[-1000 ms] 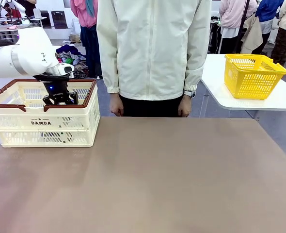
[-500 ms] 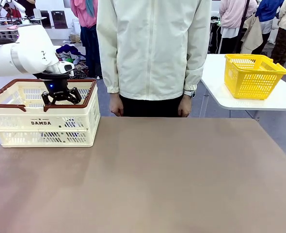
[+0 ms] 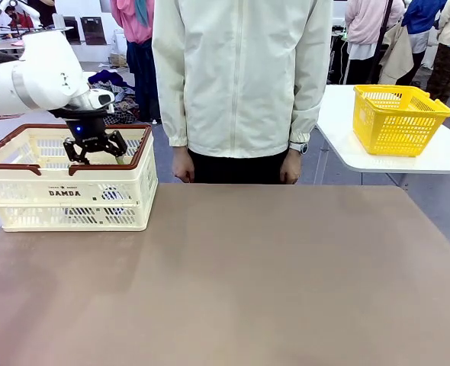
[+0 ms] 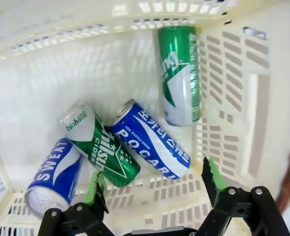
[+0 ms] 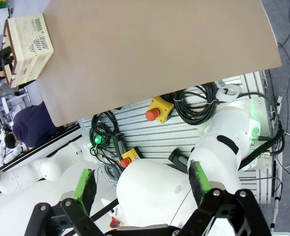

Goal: Place the drinks into the Shopping basket.
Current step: Pick up one drink and place it into the Shopping basket.

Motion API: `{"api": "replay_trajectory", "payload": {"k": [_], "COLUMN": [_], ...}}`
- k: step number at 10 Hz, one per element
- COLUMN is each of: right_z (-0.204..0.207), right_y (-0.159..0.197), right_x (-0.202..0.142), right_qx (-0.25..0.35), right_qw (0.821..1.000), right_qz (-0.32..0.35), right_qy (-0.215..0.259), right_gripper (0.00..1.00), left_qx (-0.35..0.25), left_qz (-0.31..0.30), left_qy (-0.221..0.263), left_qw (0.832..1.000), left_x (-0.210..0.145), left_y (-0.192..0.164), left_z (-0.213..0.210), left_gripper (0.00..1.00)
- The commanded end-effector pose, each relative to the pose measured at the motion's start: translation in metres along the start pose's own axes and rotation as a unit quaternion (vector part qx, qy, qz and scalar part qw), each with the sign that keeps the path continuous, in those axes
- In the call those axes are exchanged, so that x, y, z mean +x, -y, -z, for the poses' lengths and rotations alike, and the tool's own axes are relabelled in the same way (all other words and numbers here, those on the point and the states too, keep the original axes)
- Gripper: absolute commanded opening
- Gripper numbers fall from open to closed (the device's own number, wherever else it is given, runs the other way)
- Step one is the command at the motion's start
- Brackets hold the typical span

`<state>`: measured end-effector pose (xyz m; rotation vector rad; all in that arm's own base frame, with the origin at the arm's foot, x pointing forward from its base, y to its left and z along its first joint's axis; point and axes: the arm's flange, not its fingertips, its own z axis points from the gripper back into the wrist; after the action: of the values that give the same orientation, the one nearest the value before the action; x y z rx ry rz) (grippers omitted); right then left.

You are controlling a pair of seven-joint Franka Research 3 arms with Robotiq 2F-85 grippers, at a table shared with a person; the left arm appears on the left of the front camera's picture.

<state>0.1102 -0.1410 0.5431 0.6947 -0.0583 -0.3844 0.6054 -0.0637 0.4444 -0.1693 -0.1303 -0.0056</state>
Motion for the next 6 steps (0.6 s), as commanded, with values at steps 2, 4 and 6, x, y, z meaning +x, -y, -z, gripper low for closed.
{"api": "replay_trajectory", "payload": {"k": [2,4,6], "right_z": [-0.003,-0.003,-0.003], "right_y": [0.004,0.004,0.004], "right_x": [-0.009,-0.009,-0.009], "right_qx": [0.007,0.007,0.007], "right_qw": [1.0,1.0,1.0], "right_qz": [-0.011,-0.011,-0.011], "right_qy": [0.0,0.0,0.0], "right_gripper": [1.0,1.0,1.0], "left_qx": [-0.114,-0.214,-0.327], "left_qz": [0.018,0.092,0.129], "left_qy": [-0.01,-0.041,-0.064], "left_qw": [0.993,0.972,0.934], "left_x": [-0.027,-0.072,-0.111], "left_y": [-0.017,-0.04,-0.084], "left_z": [-0.072,-0.121,-0.142], "left_gripper": [1.0,1.0,1.0]}}
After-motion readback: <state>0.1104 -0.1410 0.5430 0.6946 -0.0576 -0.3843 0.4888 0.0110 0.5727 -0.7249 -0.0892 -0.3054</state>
